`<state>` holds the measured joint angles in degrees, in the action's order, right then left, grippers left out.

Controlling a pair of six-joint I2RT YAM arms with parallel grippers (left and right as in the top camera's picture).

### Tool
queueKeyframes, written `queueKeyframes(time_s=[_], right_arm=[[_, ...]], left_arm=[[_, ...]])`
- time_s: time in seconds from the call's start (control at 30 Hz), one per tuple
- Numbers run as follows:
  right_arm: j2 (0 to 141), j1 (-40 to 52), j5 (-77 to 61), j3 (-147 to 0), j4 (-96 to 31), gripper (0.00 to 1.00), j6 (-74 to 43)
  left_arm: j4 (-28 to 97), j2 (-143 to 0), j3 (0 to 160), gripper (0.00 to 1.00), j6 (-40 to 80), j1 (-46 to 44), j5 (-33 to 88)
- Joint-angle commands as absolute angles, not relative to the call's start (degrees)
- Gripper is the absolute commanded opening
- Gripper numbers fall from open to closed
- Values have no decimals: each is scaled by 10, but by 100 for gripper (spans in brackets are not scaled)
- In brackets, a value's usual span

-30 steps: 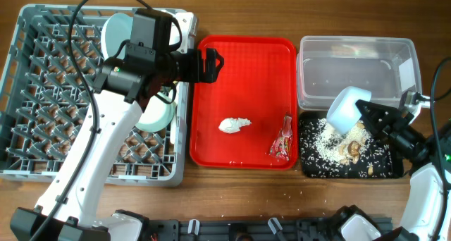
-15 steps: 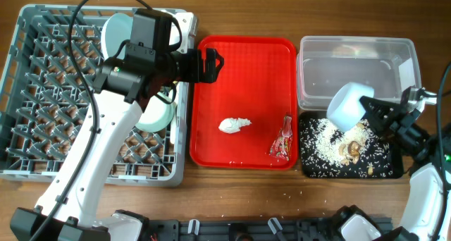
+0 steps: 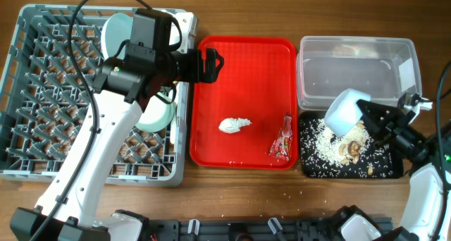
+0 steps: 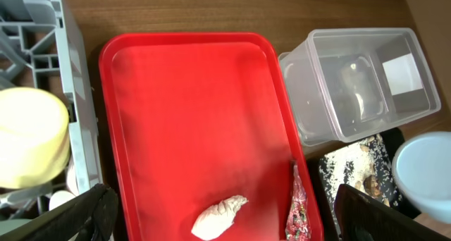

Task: Sort waste into correct bins and load items into the dishwasher rack
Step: 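Tip the bowl over the black tray to dump the rice scraps, then set the empty light-blue bowl back on the red tray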

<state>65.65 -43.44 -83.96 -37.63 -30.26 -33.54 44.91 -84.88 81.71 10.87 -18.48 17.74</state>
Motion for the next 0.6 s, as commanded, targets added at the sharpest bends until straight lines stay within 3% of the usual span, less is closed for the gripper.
queueKeyframes(time_s=[0.0, 0.17, 0.37, 0.57], right_arm=[[651, -434, -868, -377, -288, 4, -311], [651, -433, -923, -377, -307, 4, -330], [634, -390, -792, -378, -312, 4, -274], [524, -70, -357, -420, -296, 4, -332]], left_arm=[[449, -849, 818, 100, 114, -185, 184], [449, -849, 818, 100, 114, -185, 184], [449, -849, 818, 100, 114, -185, 184], [449, -849, 818, 100, 114, -185, 184]])
